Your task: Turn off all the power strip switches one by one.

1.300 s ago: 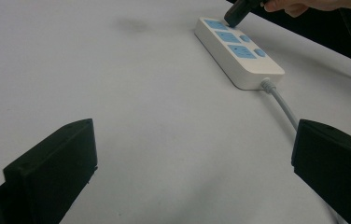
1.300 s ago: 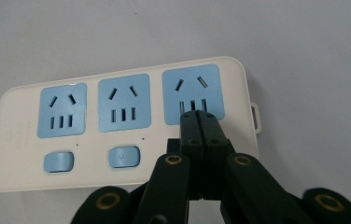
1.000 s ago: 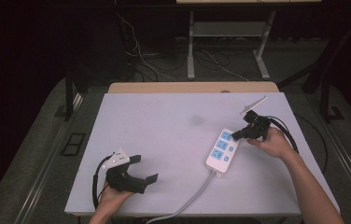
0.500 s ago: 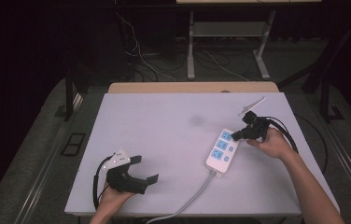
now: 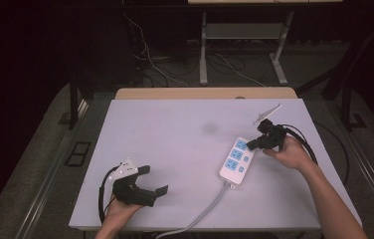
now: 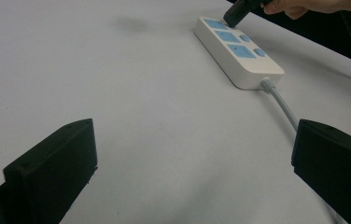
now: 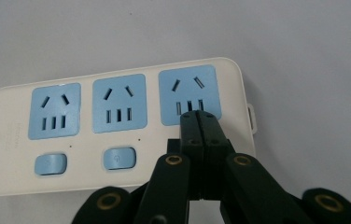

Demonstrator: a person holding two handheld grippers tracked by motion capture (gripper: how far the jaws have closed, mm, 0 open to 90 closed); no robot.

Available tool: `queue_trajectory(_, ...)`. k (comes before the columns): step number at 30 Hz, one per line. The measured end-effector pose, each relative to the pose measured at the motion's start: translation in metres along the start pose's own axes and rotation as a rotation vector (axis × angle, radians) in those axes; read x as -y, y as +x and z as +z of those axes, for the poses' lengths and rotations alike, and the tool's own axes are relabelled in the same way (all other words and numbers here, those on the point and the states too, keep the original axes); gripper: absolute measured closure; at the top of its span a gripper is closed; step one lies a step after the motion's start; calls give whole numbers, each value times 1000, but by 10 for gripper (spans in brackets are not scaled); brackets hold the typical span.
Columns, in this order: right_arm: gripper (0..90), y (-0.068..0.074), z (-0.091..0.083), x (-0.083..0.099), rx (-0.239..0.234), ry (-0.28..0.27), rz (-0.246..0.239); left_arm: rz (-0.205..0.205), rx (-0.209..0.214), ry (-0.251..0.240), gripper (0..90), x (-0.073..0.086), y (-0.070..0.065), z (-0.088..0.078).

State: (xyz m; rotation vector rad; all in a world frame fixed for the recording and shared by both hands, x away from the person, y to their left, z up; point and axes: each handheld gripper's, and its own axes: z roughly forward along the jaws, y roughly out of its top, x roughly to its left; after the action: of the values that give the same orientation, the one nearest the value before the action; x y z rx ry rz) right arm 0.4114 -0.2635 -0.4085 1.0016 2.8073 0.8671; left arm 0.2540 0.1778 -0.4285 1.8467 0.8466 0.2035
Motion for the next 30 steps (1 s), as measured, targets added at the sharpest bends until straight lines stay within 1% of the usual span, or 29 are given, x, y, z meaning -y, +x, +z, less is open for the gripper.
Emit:
queue_trajectory(6,900,-1,0,0,-6,-2,5,-1,-1,0,0,0,0,0)
queue_trajectory(8,900,-2,-4,0,-14,-21,14,-1,-2,-1,0,0,0,0)
queue_trajectory(9,900,-3,-4,0,-1,-7,9,-2,-2,-1,0,0,1,0)
queue_trajectory(14,900,-8,-7,4,2,-11,33,-3,-3,0,0,0,1,0)
queue_trajectory(21,894,-9,-13,5,7,-36,48,-4,-3,-2,0,0,1,0)
queue_trajectory(23,868,-8,-16,5,15,-43,56,-4,-1,-4,0,0,1,0)
queue_trajectory(27,795,-6,-25,6,49,-66,64,-2,0,-5,0,0,0,0)
queue_trajectory(30,701,-6,-33,8,73,-97,91,-1,2,-6,0,0,-1,0)
